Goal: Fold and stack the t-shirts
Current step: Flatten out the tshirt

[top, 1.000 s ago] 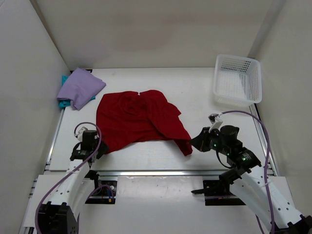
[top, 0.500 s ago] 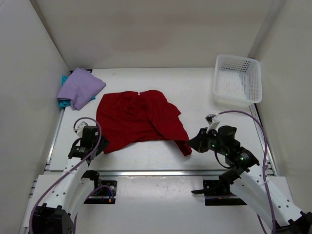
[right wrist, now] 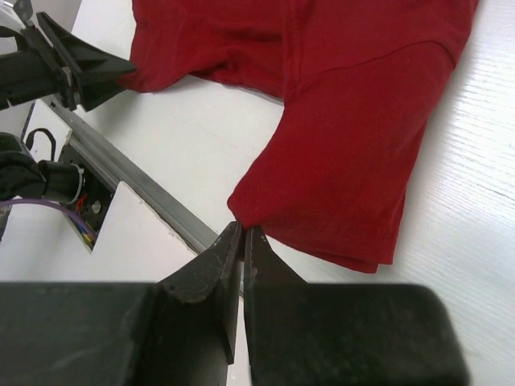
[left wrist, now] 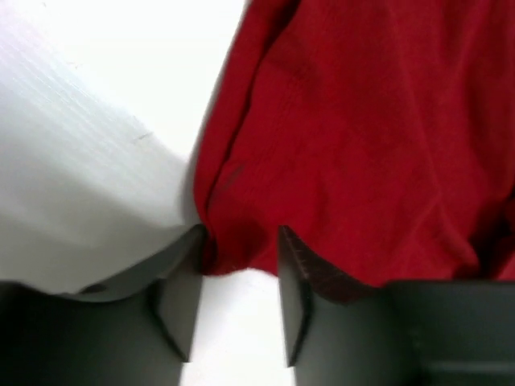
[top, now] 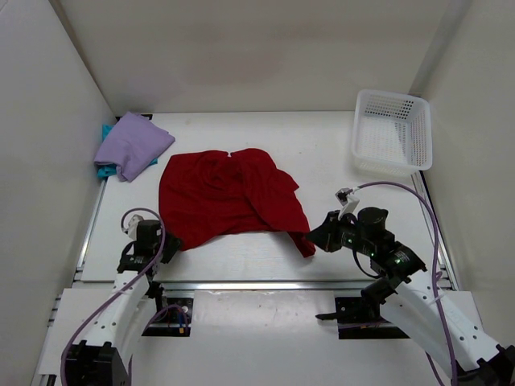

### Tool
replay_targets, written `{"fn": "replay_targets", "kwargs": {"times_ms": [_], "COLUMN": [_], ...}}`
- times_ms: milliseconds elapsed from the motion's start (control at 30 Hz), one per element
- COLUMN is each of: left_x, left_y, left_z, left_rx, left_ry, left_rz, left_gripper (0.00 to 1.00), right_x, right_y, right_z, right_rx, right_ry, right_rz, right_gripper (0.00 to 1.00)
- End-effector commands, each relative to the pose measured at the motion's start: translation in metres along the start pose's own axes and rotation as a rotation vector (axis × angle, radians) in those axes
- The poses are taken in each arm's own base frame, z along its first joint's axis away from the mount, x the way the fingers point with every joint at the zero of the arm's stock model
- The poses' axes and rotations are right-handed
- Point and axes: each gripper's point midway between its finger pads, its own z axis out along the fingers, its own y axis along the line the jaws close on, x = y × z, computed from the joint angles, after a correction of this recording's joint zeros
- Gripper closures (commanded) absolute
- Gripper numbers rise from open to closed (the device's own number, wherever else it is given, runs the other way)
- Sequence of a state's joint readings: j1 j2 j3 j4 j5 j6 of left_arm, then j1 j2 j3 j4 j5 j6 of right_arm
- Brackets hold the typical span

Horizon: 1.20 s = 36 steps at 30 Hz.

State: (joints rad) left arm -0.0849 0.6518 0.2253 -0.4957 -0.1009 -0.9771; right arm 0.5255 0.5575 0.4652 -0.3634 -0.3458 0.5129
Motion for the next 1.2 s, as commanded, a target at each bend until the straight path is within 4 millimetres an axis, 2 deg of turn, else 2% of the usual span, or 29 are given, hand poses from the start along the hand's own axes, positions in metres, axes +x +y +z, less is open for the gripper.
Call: {"fn": "replay_targets", "kwargs": {"times_ms": [0,100,167,233,300,333,367,400,433,467,500,533,567,600,667,700,733,767,800,833,900,933,967,1000,1033,1067,1100,1133,1167], "left_x": [0.024,0.017,0.017,0.013,0.007,0.007,-0.003,-0.019,-0.023,-0.044,-0.066,-0.088,-0.098,-0.116,-0.156,-0.152,-0.165,-0.161,-0.175,-0.179,-0.198,-0.213,-0.225,-0.239,-0.262,-0.270,-0.279,-0.286,-0.289], "left_y": [0.019,0.014,0.013,0.008,0.000,-0.006,-0.020,-0.042,-0.055,-0.083,-0.116,-0.145,-0.157,-0.186,-0.231,-0.242,-0.259,-0.268,-0.281,-0.301,-0.323,-0.333,-0.344,-0.341,-0.342,-0.349,-0.349,-0.354,-0.358], "left_z": [0.011,0.009,0.008,0.007,0.005,0.004,0.000,-0.006,-0.011,-0.024,-0.041,-0.059,-0.068,-0.089,-0.119,-0.125,-0.132,-0.132,-0.134,-0.140,-0.157,-0.176,-0.199,-0.208,-0.226,-0.245,-0.251,-0.263,-0.267], "left_rx": [-0.023,-0.012,-0.010,0.004,0.027,0.051,0.089,0.157,0.196,0.268,0.360,0.411,0.425,0.478,0.442,0.440,0.426,0.450,0.455,0.494,0.551,0.603,0.656,0.653,0.663,0.705,0.717,0.751,0.783], "left_ry": [0.079,0.056,0.062,0.049,0.040,0.046,0.023,-0.020,-0.013,-0.063,-0.110,-0.147,-0.171,-0.212,-0.293,-0.303,-0.341,-0.295,-0.276,-0.235,-0.241,-0.267,-0.307,-0.336,-0.392,-0.408,-0.424,-0.440,-0.444], "left_rz": [-0.042,-0.033,-0.024,-0.017,-0.001,0.003,0.006,0.025,0.031,0.039,0.076,0.090,0.135,0.198,0.282,0.376,0.392,0.433,0.431,0.443,0.419,0.397,0.388,0.352,0.325,0.313,0.286,0.266,0.249], "left_gripper": [0.57,0.76,0.84,1.00,1.00,1.00,1.00,1.00,1.00,1.00,1.00,1.00,1.00,1.00,1.00,1.00,1.00,1.00,1.00,1.00,1.00,1.00,1.00,1.00,1.00,1.00,1.00,1.00,1.00], "right_x": [-0.010,-0.009,-0.011,-0.012,-0.014,-0.023,-0.032,-0.036,-0.053,-0.067,-0.074,-0.092,-0.115,-0.126,-0.174,-0.186,-0.206,-0.226,-0.236,-0.253,-0.289,-0.290,-0.308,-0.320,-0.322,-0.335,-0.344,-0.348,-0.356], "right_y": [0.010,0.006,0.005,0.003,0.002,0.002,0.002,0.000,0.004,0.011,0.007,0.015,0.024,0.019,0.040,0.032,0.040,0.051,0.044,0.058,0.092,0.103,0.117,0.130,0.135,0.148,0.157,0.175,0.178], "right_z": [0.001,0.000,-0.002,-0.002,-0.002,-0.006,-0.009,-0.010,-0.015,-0.020,-0.021,-0.028,-0.040,-0.041,-0.067,-0.066,-0.070,-0.085,-0.084,-0.089,-0.125,-0.126,-0.153,-0.176,-0.181,-0.199,-0.214,-0.207,-0.210], "right_rx": [-0.039,-0.024,-0.018,-0.013,-0.004,0.005,0.024,0.040,0.045,0.037,0.063,0.062,0.071,0.117,0.148,0.202,0.207,0.221,0.280,0.262,0.260,0.247,0.266,0.282,0.305,0.292,0.300,0.255,0.362], "right_ry": [-0.037,-0.044,-0.046,-0.058,-0.070,-0.102,-0.126,-0.131,-0.179,-0.206,-0.214,-0.253,-0.309,-0.325,-0.447,-0.473,-0.502,-0.546,-0.544,-0.567,-0.679,-0.667,-0.745,-0.809,-0.817,-0.870,-0.910,-0.905,-0.916], "right_rz": [-0.021,-0.018,-0.008,-0.007,0.002,-0.008,0.007,0.013,-0.004,-0.011,-0.012,-0.026,-0.054,-0.064,-0.113,-0.125,-0.137,-0.159,-0.170,-0.184,-0.216,-0.223,-0.239,-0.246,-0.259,-0.254,-0.260,-0.278,-0.334], "right_gripper": [1.00,1.00,1.00,1.00,1.00,1.00,1.00,1.00,1.00,1.00,1.00,1.00,1.00,1.00,1.00,1.00,1.00,1.00,1.00,1.00,1.00,1.00,1.00,1.00,1.00,1.00,1.00,1.00,1.00]}}
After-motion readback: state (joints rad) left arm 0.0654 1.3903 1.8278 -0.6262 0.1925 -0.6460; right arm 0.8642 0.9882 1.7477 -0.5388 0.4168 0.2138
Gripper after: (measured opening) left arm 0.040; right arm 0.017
